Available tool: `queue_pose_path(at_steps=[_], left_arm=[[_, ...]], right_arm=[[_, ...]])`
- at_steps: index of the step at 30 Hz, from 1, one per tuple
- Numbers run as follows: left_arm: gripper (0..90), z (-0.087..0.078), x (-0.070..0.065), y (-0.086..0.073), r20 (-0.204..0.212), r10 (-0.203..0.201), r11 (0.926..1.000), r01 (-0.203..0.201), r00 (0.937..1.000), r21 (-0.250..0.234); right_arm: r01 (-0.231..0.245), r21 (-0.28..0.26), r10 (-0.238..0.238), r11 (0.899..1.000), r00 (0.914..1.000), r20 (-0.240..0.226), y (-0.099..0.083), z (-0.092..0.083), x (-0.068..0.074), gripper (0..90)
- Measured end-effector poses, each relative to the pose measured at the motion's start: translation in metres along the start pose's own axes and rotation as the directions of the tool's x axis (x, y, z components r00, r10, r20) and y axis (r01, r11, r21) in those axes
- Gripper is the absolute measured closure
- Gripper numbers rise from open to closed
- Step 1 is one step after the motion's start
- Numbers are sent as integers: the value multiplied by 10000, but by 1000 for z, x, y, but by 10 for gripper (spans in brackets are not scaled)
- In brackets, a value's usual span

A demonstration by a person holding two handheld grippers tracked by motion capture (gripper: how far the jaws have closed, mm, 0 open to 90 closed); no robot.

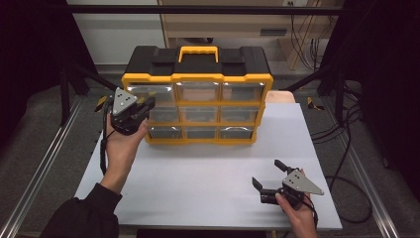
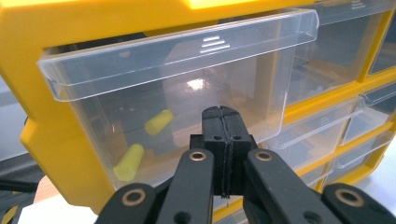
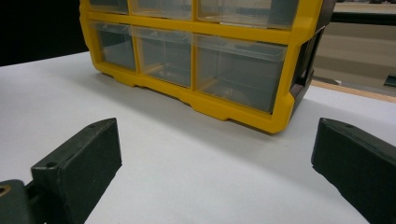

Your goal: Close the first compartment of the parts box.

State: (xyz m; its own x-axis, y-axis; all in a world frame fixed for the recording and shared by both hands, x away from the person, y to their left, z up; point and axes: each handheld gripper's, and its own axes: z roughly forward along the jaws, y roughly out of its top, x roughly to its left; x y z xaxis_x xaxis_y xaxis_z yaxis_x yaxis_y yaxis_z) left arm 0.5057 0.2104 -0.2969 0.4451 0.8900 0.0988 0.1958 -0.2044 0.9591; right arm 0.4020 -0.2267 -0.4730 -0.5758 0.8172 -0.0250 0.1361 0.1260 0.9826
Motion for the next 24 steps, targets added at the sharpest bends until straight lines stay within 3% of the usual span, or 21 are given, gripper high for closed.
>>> queue_pose_path(at_steps=[24], left_arm=[[900,14,7,1,-262,59,10000,-58,9996,48]], right_arm=[[-11,-17,11,10000,10000,-28,0,0,0,19]])
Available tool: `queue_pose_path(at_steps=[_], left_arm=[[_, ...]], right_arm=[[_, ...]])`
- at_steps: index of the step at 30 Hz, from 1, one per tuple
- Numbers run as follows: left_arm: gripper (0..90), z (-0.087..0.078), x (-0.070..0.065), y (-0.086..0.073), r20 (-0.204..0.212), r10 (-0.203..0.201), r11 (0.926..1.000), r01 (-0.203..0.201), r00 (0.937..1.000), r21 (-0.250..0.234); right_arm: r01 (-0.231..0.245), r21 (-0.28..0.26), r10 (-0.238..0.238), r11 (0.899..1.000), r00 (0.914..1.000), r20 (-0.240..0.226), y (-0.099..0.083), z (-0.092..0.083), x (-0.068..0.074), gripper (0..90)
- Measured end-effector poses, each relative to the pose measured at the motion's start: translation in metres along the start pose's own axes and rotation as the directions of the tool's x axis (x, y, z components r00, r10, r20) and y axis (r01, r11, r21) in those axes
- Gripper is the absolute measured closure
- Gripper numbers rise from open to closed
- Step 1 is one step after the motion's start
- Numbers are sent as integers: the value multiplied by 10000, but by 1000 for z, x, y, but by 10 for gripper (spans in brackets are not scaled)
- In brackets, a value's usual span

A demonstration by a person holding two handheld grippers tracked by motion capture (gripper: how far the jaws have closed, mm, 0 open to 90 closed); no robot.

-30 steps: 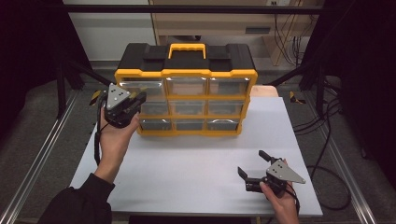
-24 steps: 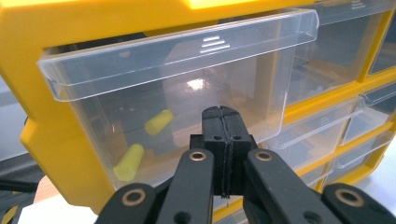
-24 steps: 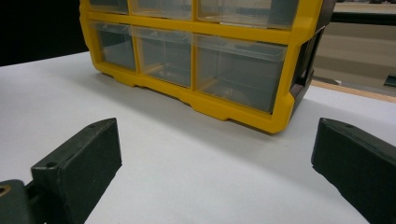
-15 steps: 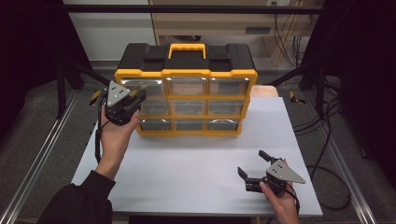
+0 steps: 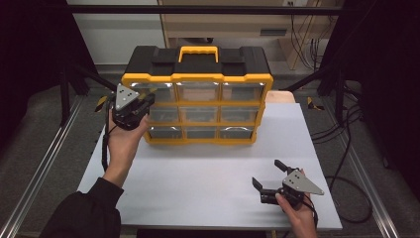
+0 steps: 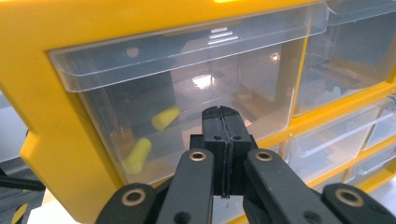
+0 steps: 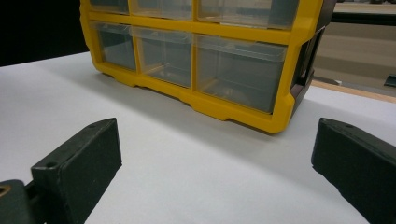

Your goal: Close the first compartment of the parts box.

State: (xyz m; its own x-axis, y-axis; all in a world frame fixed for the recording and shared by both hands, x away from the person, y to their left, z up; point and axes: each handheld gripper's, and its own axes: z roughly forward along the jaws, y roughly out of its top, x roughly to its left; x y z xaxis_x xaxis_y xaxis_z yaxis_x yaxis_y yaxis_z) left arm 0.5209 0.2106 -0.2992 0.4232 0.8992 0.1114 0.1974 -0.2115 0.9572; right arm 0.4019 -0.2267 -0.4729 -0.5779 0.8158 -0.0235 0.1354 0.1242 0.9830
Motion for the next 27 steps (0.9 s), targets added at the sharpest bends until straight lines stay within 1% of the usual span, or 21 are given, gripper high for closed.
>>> queue_pose_path(at_steps=[9,16,27], left_arm=[[900,3,2,0,-50,53,10000,-52,10000,14],[900,5,4,0,-113,4,10000,-3,9999,42],[900,6,4,0,-118,94,9999,-93,9999,59]], right_arm=[[-3,-6,3,10000,10000,2,0,0,0,19],[25,-6,-25,10000,10000,21,0,0,0,19],[-3,7,3,10000,10000,12,0,0,0,19]])
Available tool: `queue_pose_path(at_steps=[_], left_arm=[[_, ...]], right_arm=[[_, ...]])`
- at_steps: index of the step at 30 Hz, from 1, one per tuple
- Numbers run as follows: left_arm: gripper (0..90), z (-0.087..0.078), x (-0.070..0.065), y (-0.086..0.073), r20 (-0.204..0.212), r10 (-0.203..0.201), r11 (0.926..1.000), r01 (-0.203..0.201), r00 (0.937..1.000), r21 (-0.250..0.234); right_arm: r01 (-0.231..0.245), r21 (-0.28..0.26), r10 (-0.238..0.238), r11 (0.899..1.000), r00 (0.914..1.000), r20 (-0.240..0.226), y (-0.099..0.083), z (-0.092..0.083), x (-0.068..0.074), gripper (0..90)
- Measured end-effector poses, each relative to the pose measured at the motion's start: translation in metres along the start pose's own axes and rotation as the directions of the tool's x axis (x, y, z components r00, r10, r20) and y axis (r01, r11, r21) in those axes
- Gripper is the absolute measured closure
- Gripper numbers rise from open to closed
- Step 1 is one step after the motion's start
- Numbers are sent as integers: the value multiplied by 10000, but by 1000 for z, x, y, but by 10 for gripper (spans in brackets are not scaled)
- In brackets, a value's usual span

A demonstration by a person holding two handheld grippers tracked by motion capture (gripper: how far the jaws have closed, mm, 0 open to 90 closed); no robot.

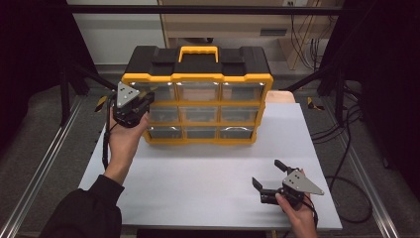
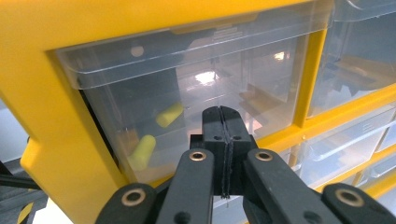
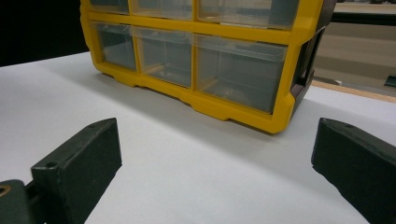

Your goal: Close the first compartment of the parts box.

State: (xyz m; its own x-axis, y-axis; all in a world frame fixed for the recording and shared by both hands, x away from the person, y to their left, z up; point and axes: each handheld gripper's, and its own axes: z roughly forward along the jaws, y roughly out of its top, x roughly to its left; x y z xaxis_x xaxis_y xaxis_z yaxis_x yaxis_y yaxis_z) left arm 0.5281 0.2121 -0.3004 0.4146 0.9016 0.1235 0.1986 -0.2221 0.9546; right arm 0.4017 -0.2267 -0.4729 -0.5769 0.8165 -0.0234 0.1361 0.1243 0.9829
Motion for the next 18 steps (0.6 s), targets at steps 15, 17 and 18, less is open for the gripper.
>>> queue_pose_path(at_steps=[15,17,18], left_arm=[[900,0,0,0,26,16,10000,-16,10000,-23],[900,0,0,0,36,16,10000,-16,10000,-27],[900,0,0,0,42,16,10000,-16,10000,-33]], right_arm=[[0,12,0,10000,10000,0,0,0,0,19],[-2,4,2,10000,10000,9,0,0,0,19],[-21,9,21,10000,10000,7,0,0,0,19]])
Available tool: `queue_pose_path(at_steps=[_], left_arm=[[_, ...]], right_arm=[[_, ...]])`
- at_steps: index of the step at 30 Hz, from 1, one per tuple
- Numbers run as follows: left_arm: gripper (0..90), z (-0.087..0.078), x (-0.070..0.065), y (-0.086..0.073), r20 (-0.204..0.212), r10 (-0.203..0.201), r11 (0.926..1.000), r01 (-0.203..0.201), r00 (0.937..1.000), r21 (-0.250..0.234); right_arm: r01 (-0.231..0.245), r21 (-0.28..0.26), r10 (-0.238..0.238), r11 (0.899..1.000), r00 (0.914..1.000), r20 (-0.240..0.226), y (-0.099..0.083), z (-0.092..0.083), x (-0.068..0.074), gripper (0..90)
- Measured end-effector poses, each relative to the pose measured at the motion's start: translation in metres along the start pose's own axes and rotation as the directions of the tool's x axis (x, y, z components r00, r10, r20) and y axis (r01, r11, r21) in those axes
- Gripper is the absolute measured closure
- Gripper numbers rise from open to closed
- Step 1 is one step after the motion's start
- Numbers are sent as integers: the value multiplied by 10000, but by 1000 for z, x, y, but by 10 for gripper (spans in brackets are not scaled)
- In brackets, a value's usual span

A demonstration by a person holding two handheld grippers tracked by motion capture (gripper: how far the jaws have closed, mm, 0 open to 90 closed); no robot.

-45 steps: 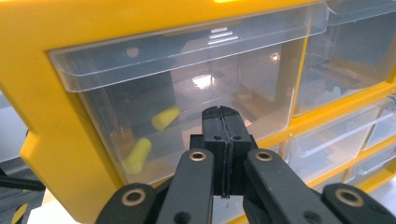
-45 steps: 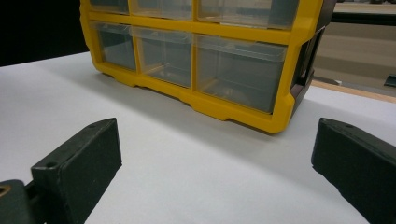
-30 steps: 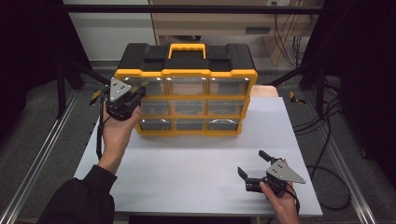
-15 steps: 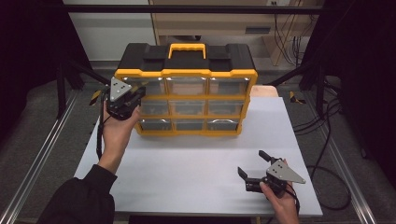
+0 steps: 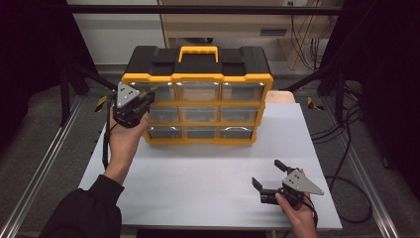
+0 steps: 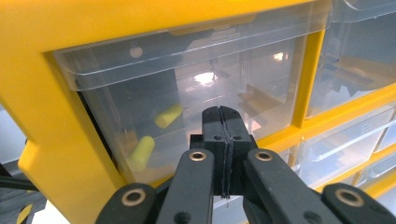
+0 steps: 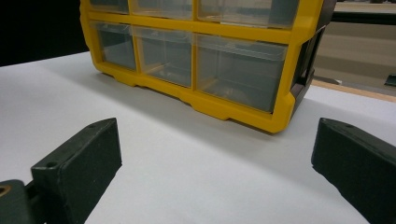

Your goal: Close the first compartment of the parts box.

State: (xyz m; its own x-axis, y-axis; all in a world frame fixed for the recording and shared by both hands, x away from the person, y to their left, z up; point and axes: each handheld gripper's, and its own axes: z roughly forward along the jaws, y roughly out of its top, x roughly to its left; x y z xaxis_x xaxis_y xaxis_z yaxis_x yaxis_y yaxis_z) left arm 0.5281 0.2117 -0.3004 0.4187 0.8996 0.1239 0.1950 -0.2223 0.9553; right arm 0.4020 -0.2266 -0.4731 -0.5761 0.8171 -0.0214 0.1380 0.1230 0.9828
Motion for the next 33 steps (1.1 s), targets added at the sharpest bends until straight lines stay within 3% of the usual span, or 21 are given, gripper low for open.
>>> queue_pose_path(at_steps=[33], left_arm=[[900,-4,-5,0,250,-15,9998,20,9997,-214]], right_arm=[[53,10,-53,10000,10000,-24,0,0,0,19]])
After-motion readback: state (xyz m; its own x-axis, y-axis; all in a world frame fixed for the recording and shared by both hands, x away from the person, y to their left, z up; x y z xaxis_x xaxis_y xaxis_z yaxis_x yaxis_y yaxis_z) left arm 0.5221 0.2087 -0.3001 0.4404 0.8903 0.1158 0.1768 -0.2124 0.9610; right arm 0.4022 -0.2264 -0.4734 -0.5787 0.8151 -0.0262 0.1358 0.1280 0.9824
